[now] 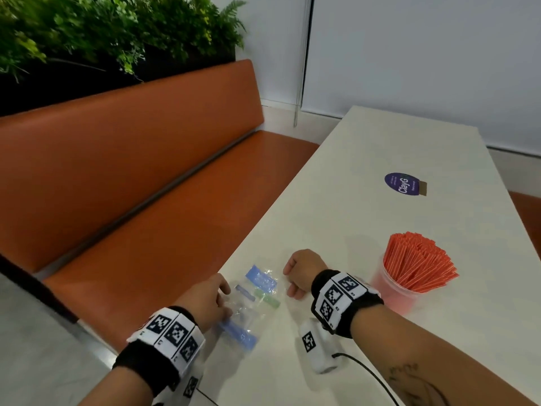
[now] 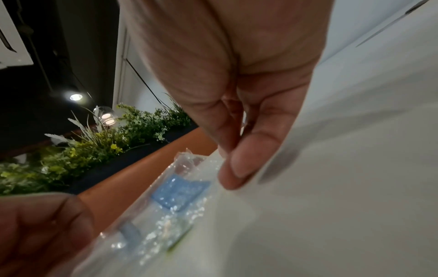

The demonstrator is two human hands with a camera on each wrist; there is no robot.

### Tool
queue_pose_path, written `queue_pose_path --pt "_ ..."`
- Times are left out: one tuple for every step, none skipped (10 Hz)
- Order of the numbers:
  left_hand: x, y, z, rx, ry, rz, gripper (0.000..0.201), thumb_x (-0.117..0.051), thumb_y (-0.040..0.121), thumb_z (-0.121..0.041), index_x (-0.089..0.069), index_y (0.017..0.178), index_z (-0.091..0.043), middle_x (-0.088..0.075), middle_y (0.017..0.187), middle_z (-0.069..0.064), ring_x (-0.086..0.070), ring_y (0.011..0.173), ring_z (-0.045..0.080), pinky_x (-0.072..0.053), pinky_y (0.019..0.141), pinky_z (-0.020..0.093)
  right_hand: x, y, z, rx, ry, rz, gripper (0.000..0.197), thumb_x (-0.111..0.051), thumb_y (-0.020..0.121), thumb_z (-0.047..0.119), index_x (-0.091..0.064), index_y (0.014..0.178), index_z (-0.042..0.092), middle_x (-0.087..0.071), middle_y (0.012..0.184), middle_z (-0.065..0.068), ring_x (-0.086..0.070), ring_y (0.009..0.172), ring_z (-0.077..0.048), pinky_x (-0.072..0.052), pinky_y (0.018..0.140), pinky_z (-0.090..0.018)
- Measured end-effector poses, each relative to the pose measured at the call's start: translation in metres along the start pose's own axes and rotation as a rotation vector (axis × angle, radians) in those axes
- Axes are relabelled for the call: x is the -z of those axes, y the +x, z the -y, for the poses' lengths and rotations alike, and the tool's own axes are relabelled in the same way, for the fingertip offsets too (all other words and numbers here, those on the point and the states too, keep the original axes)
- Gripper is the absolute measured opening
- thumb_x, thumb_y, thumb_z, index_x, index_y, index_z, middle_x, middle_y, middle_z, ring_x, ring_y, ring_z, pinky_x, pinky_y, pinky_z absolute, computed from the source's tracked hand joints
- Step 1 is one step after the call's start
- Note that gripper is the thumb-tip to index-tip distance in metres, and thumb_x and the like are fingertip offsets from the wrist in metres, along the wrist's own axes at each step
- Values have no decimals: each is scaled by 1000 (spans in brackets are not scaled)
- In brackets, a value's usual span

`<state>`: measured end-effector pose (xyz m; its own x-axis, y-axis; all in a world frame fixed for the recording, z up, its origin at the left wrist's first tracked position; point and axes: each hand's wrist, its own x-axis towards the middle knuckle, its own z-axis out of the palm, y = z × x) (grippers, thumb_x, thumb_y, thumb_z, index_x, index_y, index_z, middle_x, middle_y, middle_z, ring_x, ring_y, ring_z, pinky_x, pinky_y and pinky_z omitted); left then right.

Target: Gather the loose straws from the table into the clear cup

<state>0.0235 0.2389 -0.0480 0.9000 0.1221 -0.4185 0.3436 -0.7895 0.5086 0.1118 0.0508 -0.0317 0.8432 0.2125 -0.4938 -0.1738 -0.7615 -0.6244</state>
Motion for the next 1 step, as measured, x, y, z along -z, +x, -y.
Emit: queue_pose_path --pt "2 1 -2 10 111 -41 29 -63 83 -24 -48 108 -24 -58 102 -3 -56 91 15 -45 80 24 1 -3 -3 13 -29 -6 16 -50 88 5 -50 74 15 -56 67 -4 -56 55 -17 -49 51 -26"
